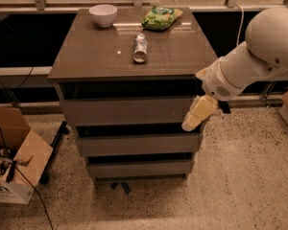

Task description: Open top drawer

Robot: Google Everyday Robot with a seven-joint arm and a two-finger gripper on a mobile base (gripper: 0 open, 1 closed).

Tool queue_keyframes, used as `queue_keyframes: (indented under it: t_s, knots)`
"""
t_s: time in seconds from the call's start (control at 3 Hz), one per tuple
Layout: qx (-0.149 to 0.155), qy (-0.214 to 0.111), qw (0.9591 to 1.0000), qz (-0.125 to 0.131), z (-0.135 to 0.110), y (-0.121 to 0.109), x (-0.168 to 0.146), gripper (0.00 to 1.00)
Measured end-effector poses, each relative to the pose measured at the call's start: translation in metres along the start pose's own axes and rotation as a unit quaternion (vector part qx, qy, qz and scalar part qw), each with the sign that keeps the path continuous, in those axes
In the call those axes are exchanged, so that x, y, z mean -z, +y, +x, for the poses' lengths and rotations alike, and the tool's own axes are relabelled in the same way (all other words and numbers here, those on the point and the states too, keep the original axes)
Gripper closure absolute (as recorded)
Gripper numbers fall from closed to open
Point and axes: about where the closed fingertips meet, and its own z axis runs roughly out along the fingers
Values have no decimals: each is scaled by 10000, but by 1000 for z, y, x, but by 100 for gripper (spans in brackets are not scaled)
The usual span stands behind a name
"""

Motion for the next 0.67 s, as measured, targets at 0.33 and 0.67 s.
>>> queue_keyframes:
  t_s: [0.33, 0.67]
  knots:
    - [-206, 78, 9997, -74, 32, -45, -72, 0]
    - [-224, 81, 9997, -101, 34, -45, -76, 0]
